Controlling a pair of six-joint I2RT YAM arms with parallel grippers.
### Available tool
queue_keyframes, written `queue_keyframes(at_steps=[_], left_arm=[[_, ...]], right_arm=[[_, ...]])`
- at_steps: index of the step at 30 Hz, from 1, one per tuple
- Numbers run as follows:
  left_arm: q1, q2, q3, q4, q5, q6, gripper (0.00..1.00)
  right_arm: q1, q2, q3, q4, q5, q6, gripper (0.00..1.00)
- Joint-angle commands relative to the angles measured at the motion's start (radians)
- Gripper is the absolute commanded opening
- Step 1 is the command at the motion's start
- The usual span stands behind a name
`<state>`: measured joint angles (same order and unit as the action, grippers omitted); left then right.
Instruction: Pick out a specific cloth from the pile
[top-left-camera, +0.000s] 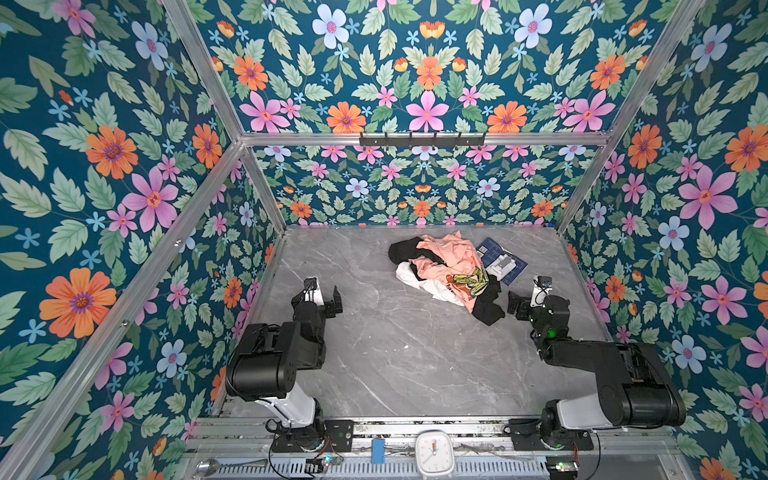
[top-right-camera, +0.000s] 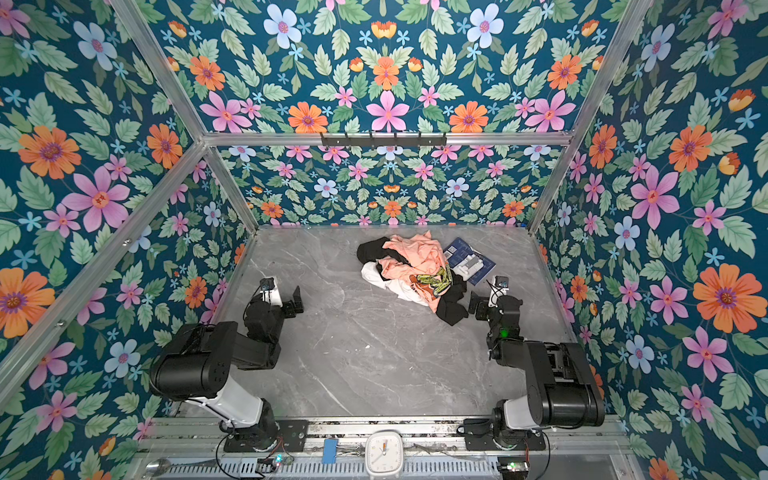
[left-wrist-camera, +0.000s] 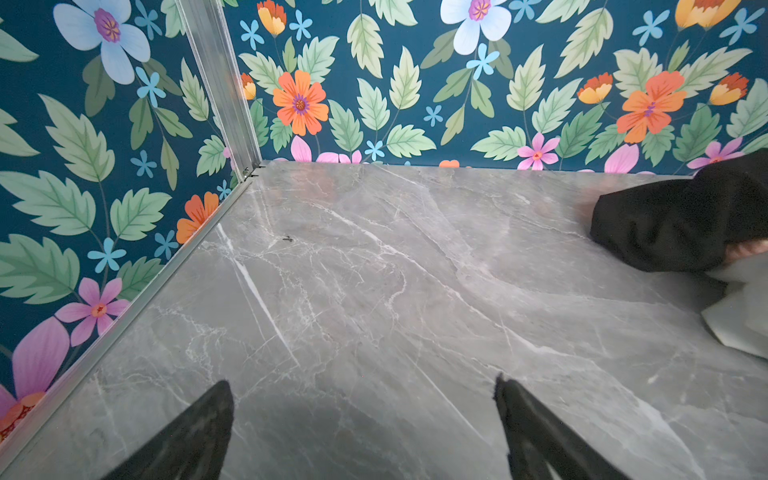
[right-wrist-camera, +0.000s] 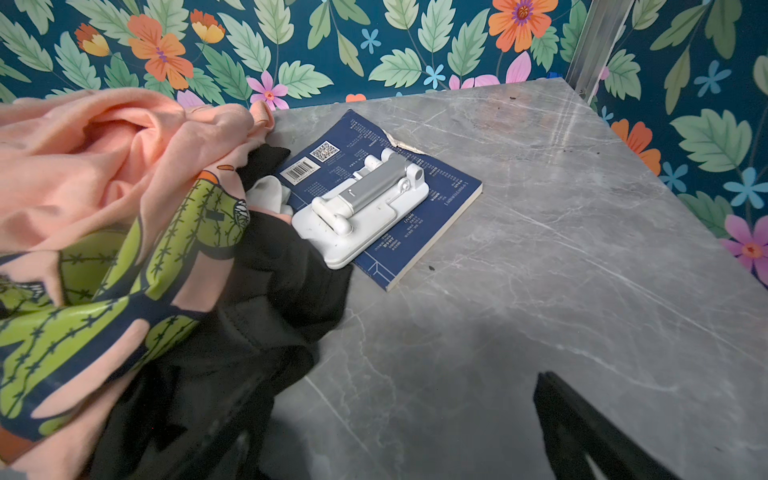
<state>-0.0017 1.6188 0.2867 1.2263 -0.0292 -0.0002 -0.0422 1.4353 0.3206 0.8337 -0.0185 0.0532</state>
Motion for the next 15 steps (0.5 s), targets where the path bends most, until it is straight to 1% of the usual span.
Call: queue_keyframes(at_steps=[1, 15], left_arm=[[0.002, -0.002, 0.002, 0.025, 0.002, 0.0, 1.0], [0.001, -0.003, -0.002, 0.03, -0.002, 0.0, 1.0]], right_arm=[[0.001, -0.003, 0.005, 0.016, 0.003, 0.008, 0.99], [0.001, -0.003, 0.002, 0.021, 0.008, 0.003, 0.99]])
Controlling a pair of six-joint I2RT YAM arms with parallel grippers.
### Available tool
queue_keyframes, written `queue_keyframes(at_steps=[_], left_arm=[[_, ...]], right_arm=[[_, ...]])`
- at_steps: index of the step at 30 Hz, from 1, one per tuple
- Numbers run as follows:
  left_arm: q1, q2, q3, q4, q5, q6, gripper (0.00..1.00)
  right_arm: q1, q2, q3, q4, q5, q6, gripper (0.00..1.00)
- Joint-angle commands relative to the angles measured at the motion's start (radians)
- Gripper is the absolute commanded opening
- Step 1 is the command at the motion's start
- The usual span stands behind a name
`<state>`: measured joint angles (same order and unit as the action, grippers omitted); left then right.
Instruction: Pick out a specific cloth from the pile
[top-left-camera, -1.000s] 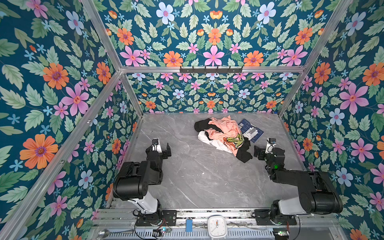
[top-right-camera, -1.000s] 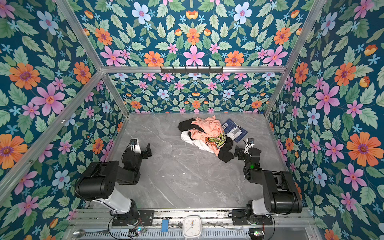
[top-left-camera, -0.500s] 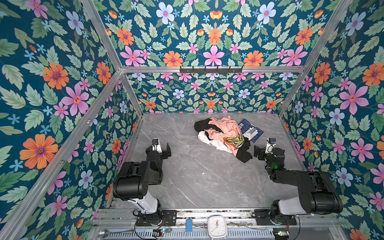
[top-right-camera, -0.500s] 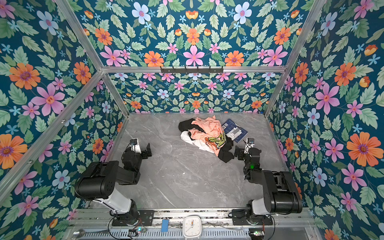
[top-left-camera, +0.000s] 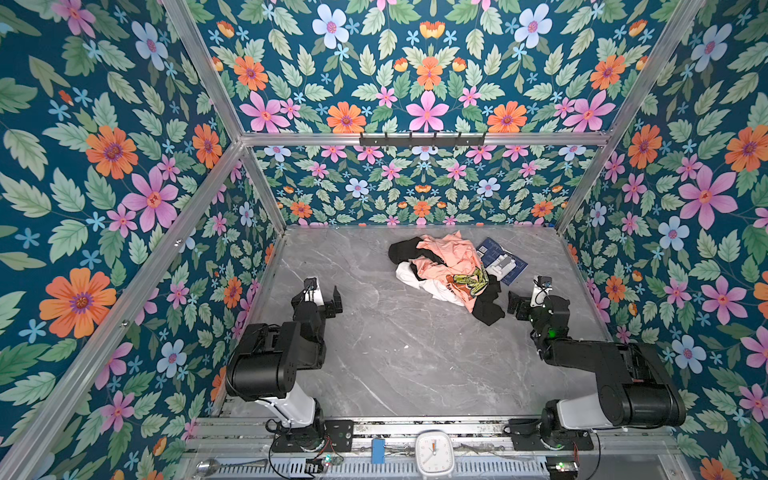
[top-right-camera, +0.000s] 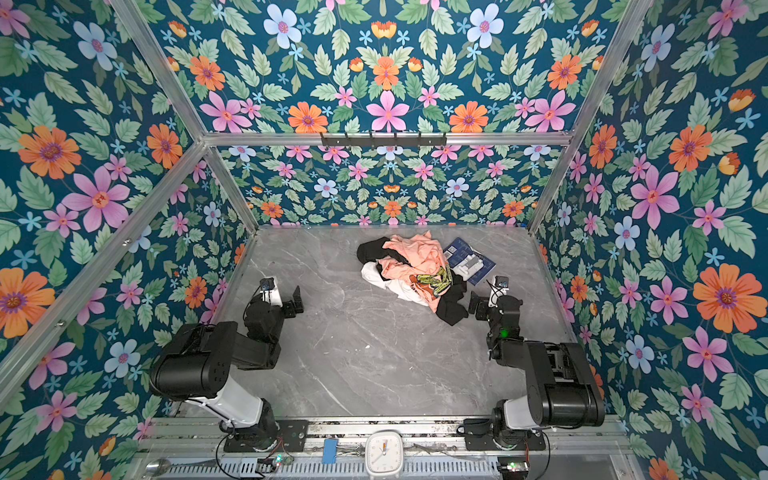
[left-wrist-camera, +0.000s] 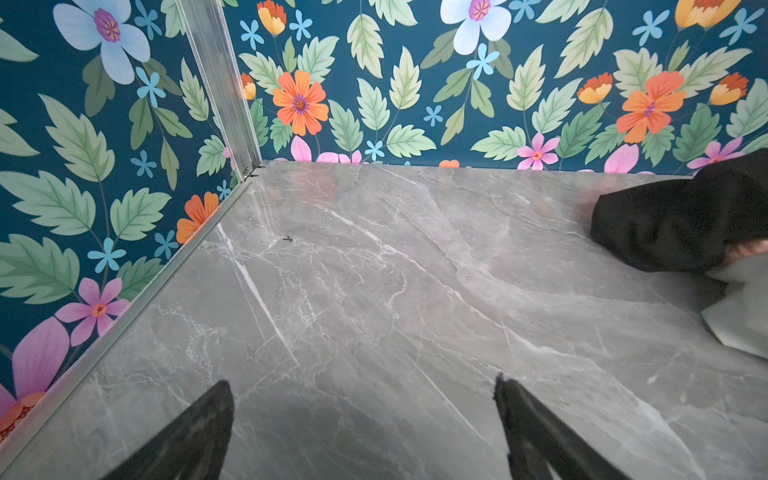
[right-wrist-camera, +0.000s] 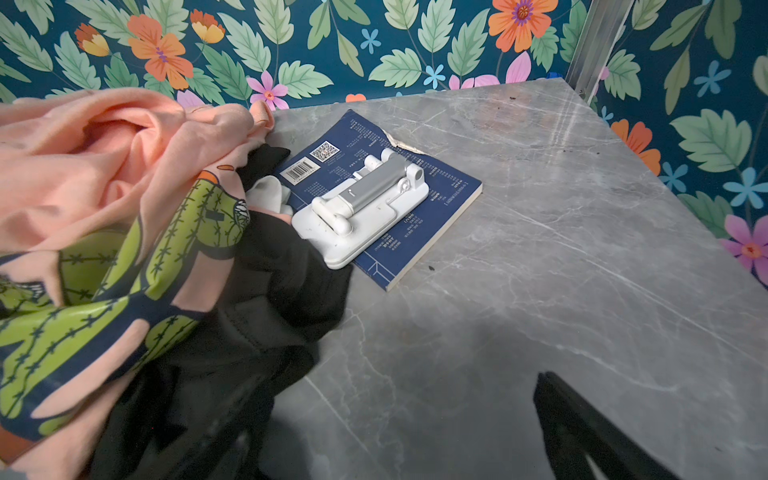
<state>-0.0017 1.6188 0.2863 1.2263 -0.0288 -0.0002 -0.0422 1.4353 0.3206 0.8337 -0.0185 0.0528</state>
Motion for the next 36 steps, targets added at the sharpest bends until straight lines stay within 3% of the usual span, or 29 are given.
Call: queue_keyframes(at_steps=[1, 7, 14, 19, 26, 31, 36], left_arm=[[0.001, -0.003, -0.003, 0.032, -0.002, 0.0, 1.0], [0.0, -0.018, -0.035, 0.069, -0.012, -0.001, 1.0], [0.0, -0.077, -0.051, 0.058, -0.125, -0.041, 1.0], [-0.024, -0.158, -0.02, -0.065, -0.222, -0.043, 1.0], [-0.082, -0.245, 0.052, -0.234, -0.356, -0.036, 1.0], [-0.086, -0.305, 0.101, -0.37, -0.281, -0.148, 1.0], [-0.093, -0.304, 0.181, -0.507, -0.208, -0.246, 1.0]], right_arm=[[0.0, -0.003, 0.001, 0.024, 0.008, 0.004, 0.99], [0.023, -0.009, -0.015, 0.046, 0.036, -0.008, 0.99], [0.056, -0.057, -0.037, 0.053, 0.077, -0.036, 0.99], [0.108, -0.149, 0.027, -0.127, 0.116, -0.081, 0.99], [0.125, -0.221, 0.034, -0.183, 0.15, -0.088, 0.99], [0.133, -0.277, 0.076, -0.286, 0.148, -0.046, 0.99], [0.132, -0.338, 0.115, -0.36, 0.075, 0.029, 0.99]])
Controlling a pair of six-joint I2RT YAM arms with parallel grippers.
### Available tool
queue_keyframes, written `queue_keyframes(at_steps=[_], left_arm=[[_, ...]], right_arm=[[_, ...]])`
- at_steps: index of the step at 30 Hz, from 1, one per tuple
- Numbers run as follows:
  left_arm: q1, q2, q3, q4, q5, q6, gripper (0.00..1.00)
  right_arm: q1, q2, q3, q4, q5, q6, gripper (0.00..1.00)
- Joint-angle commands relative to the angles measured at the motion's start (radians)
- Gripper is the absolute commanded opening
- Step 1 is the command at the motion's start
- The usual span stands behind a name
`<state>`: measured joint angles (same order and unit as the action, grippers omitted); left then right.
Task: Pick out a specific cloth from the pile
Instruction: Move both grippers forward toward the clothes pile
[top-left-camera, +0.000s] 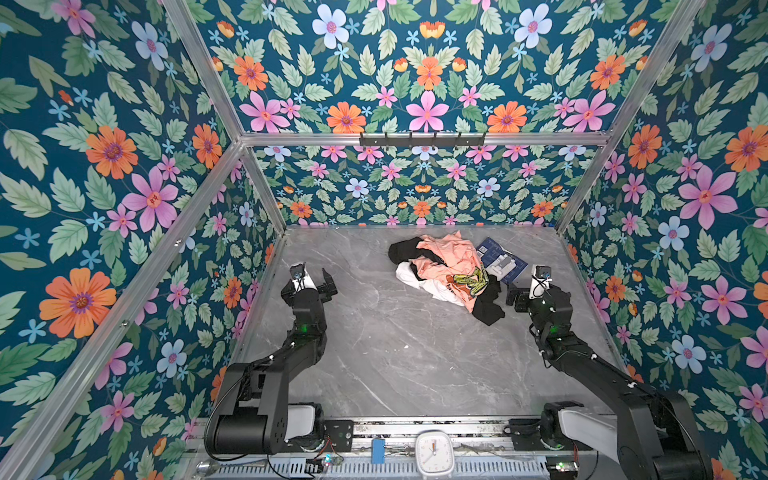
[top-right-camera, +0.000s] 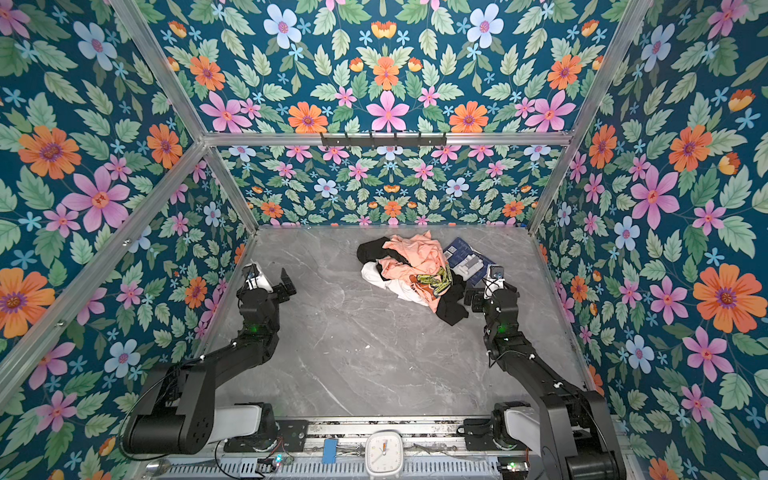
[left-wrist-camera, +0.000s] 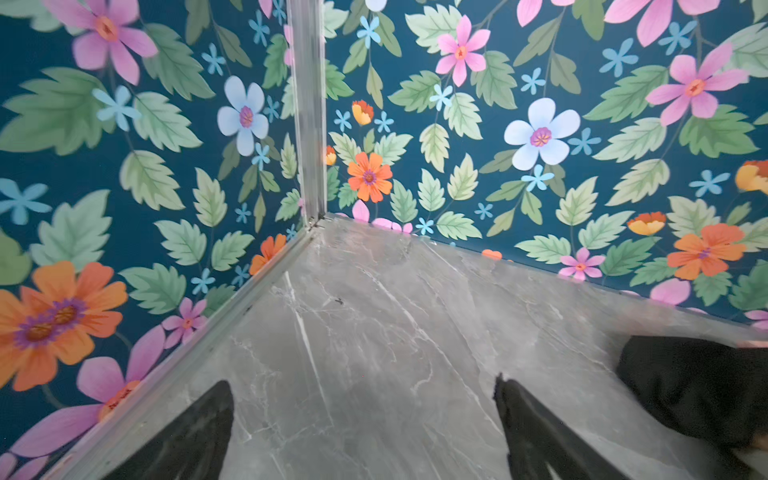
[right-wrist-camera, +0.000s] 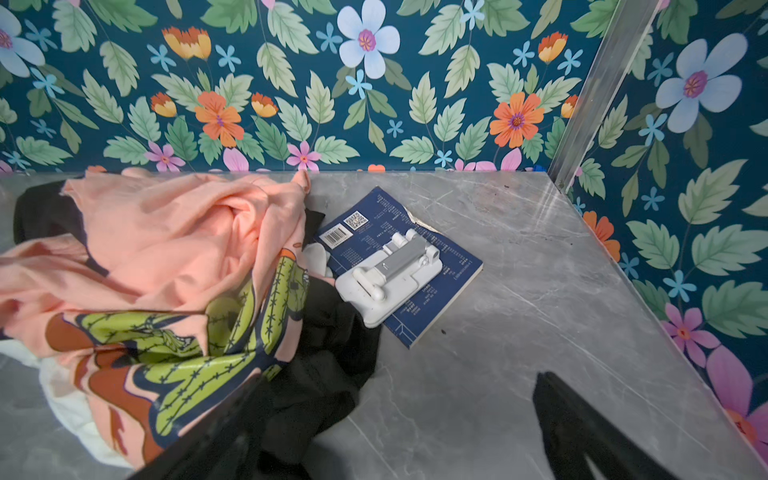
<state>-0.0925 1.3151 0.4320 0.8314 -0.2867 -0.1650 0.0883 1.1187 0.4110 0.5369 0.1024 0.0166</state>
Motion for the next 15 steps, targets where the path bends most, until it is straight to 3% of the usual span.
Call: queue_keyframes(at_steps=[1, 7, 9, 15], left_arm=[[-0.006, 0.004, 0.063, -0.158, 0.063, -0.099, 1.0], [-0.023, 0.075, 0.234, -0.411, 0.175, -0.183, 1.0], [-0.041, 0.102, 0.266, -0.423, 0.248, -0.189, 1.0], [-0.172, 0.132, 0.31, -0.421, 0.252, -0.176, 1.0]], right_arm=[[0.002, -0.028, 0.039, -0.09, -0.061, 0.085, 0.99], [0.002, -0.023, 0.083, -0.162, -0.158, 0.258, 0.99], [0.005, -0.009, 0.102, -0.184, -0.194, 0.32, 0.99], [0.074, 0.053, 0.139, -0.231, -0.244, 0.366, 0.99]])
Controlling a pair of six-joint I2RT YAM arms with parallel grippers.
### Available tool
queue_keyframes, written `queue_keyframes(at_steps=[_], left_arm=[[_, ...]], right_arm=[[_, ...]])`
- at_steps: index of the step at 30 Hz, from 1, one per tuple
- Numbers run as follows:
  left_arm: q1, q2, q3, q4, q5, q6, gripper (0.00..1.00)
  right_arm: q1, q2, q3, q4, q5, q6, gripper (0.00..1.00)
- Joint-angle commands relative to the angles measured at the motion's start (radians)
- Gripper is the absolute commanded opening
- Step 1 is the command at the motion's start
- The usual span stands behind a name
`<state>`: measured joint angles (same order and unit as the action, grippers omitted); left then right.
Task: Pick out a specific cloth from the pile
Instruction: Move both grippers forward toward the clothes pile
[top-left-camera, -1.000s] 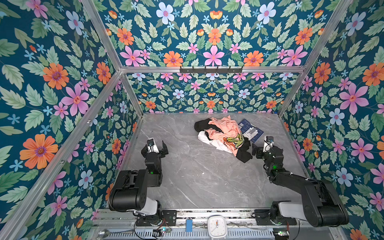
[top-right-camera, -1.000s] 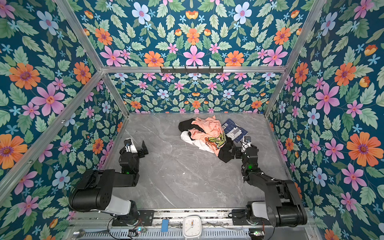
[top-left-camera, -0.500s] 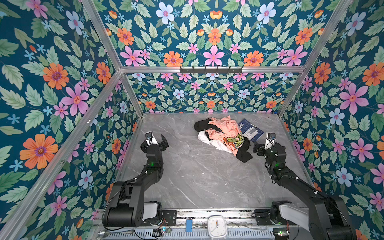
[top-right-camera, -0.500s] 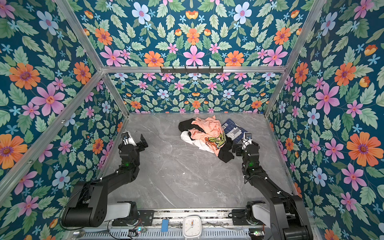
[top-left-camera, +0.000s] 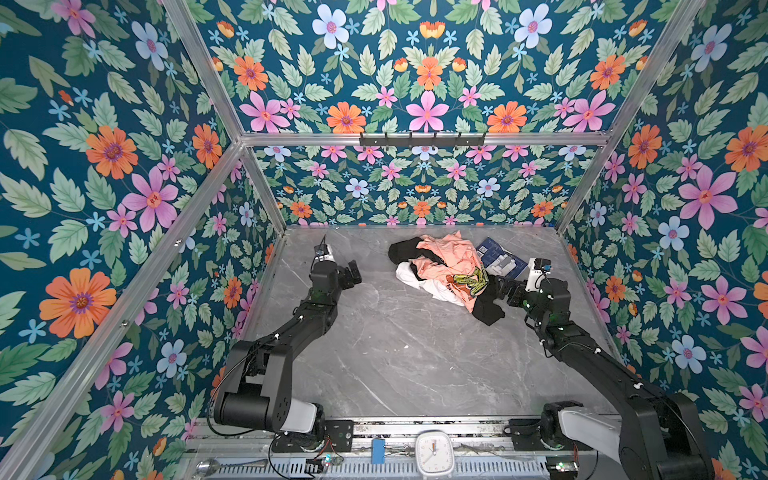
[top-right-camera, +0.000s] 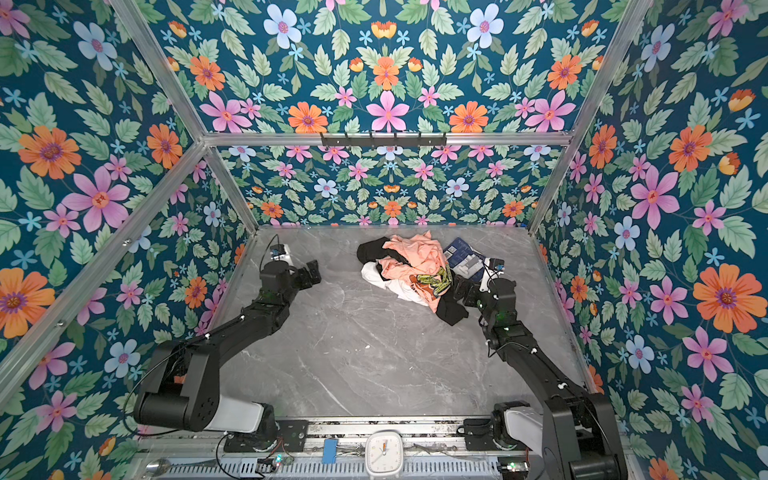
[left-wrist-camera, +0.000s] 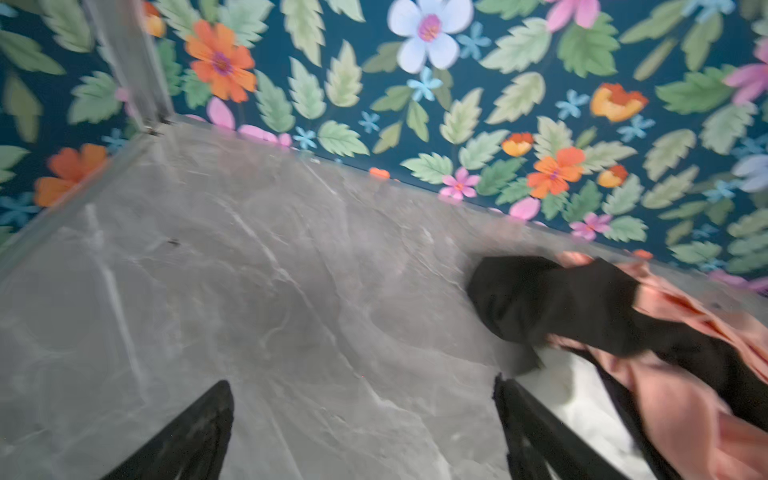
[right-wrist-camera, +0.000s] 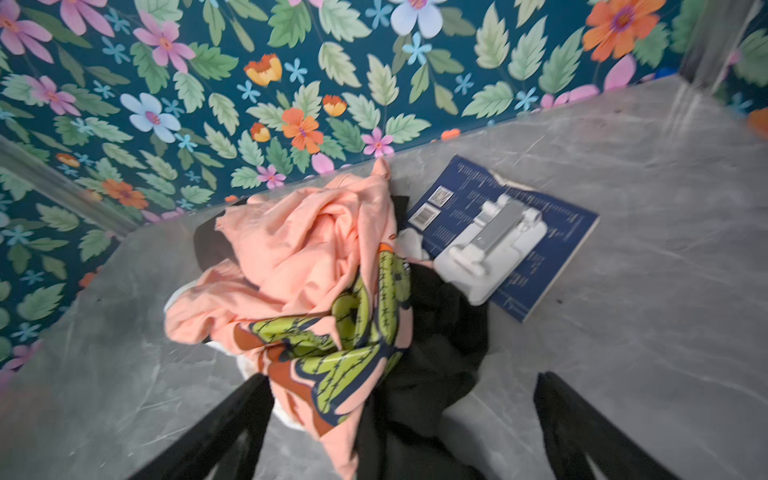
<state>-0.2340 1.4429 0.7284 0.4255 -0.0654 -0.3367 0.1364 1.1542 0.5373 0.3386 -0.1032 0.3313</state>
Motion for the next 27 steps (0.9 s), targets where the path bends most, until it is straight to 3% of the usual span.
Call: queue_keyframes(at_steps=[1, 8, 19, 27], left_arm=[[-0.049, 0.01, 0.02, -0.015, 0.04, -0.003, 1.0], [-0.12, 0.067, 0.071, -0.016, 0.096, -0.02, 1.0], [-0.156, 0.248, 0.239, -0.07, 0.241, -0.032, 0.94], [-0.157, 0.322, 0.331, -0.128, 0.331, -0.044, 0.89]], right_arm=[[0.045, 0.03, 0.019, -0.037, -0.038, 0.047, 0.99], [0.123, 0.126, 0.092, -0.084, -0.052, 0.03, 0.99], [0.325, 0.286, 0.242, -0.147, -0.019, -0.17, 0.99], [0.349, 0.378, 0.337, -0.192, -0.056, -0.205, 0.99]])
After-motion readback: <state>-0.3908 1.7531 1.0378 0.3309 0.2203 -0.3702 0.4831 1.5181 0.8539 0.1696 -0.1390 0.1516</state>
